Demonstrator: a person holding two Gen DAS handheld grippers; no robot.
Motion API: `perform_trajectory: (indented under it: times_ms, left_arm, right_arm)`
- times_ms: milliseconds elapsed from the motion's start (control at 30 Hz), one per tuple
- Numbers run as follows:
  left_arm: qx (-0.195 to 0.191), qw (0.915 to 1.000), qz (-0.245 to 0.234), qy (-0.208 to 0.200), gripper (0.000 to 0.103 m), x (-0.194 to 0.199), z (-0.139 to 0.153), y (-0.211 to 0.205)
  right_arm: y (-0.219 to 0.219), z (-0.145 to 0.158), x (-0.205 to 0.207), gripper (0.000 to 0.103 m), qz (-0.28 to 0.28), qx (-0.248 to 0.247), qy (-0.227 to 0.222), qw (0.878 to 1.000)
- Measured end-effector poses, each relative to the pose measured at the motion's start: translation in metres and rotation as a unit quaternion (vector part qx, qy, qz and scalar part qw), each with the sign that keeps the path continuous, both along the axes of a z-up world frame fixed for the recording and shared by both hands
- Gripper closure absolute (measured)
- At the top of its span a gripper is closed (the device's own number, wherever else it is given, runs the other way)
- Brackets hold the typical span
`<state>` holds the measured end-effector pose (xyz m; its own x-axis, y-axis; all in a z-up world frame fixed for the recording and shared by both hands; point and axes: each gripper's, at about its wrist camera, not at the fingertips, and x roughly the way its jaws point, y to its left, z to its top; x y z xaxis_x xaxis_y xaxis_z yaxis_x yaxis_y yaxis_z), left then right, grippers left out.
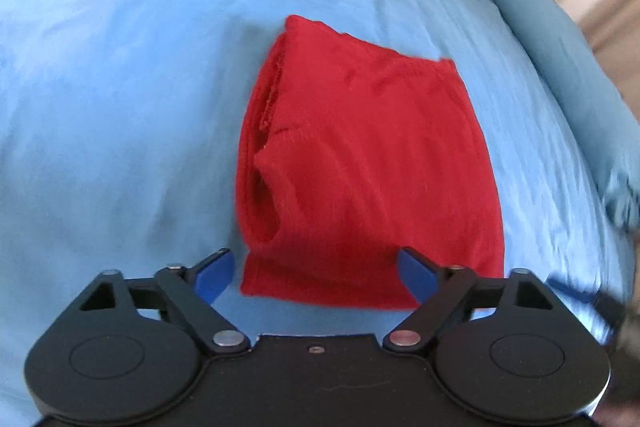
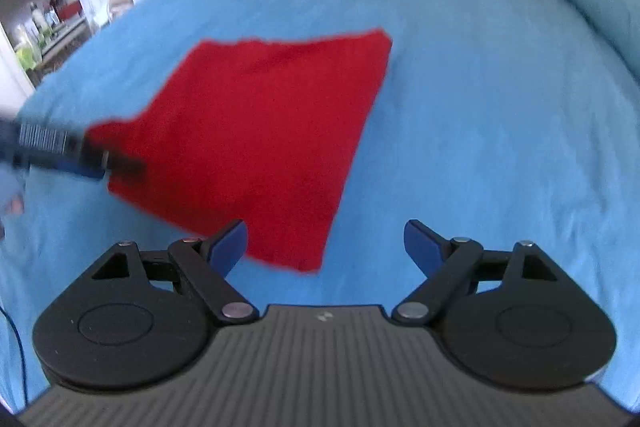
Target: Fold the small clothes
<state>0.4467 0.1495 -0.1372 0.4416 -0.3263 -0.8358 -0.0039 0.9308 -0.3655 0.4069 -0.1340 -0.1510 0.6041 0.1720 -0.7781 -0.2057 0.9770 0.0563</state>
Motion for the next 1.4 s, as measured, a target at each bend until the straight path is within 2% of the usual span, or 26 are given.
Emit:
perform_trajectory:
  times_ms: [67, 167, 200, 233, 367, 467, 600, 667, 700, 733, 833, 900, 967, 1033, 1167, 1267, 1300, 1333, 1367, 1400]
  left_arm:
    - [-0.005, 0.9999, 0.01, -0.002, 0.034, 0.006, 0.003, -0.002]
    - [-0.009, 0.9999, 0.013, -0.004, 0.065, 0.013, 0.008, -0.005]
    - [-0.021, 0.9997, 0.013, -0.001, 0.082, 0.012, 0.01, -0.004]
    - [-0.033, 0.9994, 0.014, 0.002, 0.086, 0.014, 0.013, -0.005]
    - [-0.053, 0.9983, 0.021, -0.013, 0.088, 0.018, 0.03, -0.009]
    - [-0.061, 0.9976, 0.024, -0.025, 0.089, 0.022, 0.041, -0.012]
    - [-0.073, 0.9964, 0.029, -0.03, 0.089, 0.026, 0.048, -0.011]
    - [-0.071, 0.9965, 0.03, -0.033, 0.09, 0.025, 0.048, -0.011]
    - [-0.068, 0.9966, 0.03, -0.034, 0.09, 0.025, 0.049, -0.01]
    - [-0.067, 0.9967, 0.031, -0.034, 0.09, 0.022, 0.049, -0.008]
    - [-0.053, 0.9977, 0.032, -0.027, 0.09, 0.011, 0.036, -0.002]
    - [-0.04, 0.9984, 0.039, 0.005, 0.09, 0.004, 0.012, 0.002]
    - [-0.023, 0.9982, 0.044, 0.033, 0.089, -0.003, -0.013, 0.003]
    - [-0.008, 0.9991, 0.037, 0.021, 0.083, -0.01, -0.028, 0.003]
    - [0.015, 0.9997, 0.018, -0.006, 0.08, -0.014, -0.025, -0.002]
    - [0.05, 0.9986, 0.008, -0.014, 0.066, -0.018, -0.016, -0.005]
    - [0.07, 0.9974, 0.002, -0.018, 0.053, -0.021, -0.011, -0.005]
    - [0.105, 0.9942, 0.0, -0.02, 0.03, -0.022, -0.007, -0.008]
    - [0.151, 0.9882, 0.001, -0.021, 0.022, -0.023, -0.005, -0.009]
    - [0.191, 0.9813, 0.002, -0.025, 0.013, -0.024, -0.003, -0.01]
  right_arm:
    - [0.009, -0.01, 0.001, 0.003, -0.012, 0.002, -0.002, 1.0]
    - [0.022, -0.024, 0.007, 0.004, -0.025, -0.006, -0.002, 1.0]
    - [0.025, -0.03, 0.01, 0.004, -0.025, -0.014, 0.0, 1.0]
    - [0.029, -0.035, 0.011, 0.004, -0.021, -0.019, 0.004, 1.0]
    - [0.038, -0.04, 0.016, 0.004, -0.02, 0.004, 0.002, 1.0]
    - [0.042, -0.037, 0.014, 0.004, -0.035, -0.001, -0.024, 0.999]
    - [0.039, -0.044, 0.018, 0.007, -0.07, -0.019, -0.03, 0.997]
    - [0.031, -0.048, 0.02, 0.029, -0.087, -0.027, -0.022, 0.996]
    - [0.026, -0.044, 0.019, 0.048, -0.097, -0.017, -0.026, 0.995]
    - [0.019, -0.036, 0.015, 0.061, -0.107, -0.003, -0.042, 0.993]
    - [0.011, -0.016, -0.004, 0.062, -0.111, -0.018, -0.101, 0.988]
    - [0.007, -0.028, -0.004, 0.062, -0.108, -0.02, -0.07, 0.992]
    - [0.001, -0.046, -0.002, 0.062, -0.104, -0.011, -0.035, 0.994]
    - [0.002, -0.05, -0.003, 0.062, -0.088, -0.02, -0.03, 0.995]
    - [-0.002, -0.045, -0.004, 0.06, -0.049, -0.024, -0.028, 0.998]
    - [-0.013, -0.042, -0.002, 0.055, -0.029, -0.01, -0.007, 0.999]
    - [-0.018, -0.039, -0.001, 0.051, -0.024, -0.008, -0.002, 1.0]
    - [-0.023, -0.033, -0.003, 0.042, -0.021, -0.006, 0.001, 1.0]
    - [-0.027, -0.028, -0.009, 0.037, -0.018, -0.007, -0.001, 1.0]
    - [-0.026, -0.021, -0.009, 0.023, -0.016, -0.007, -0.004, 1.0]
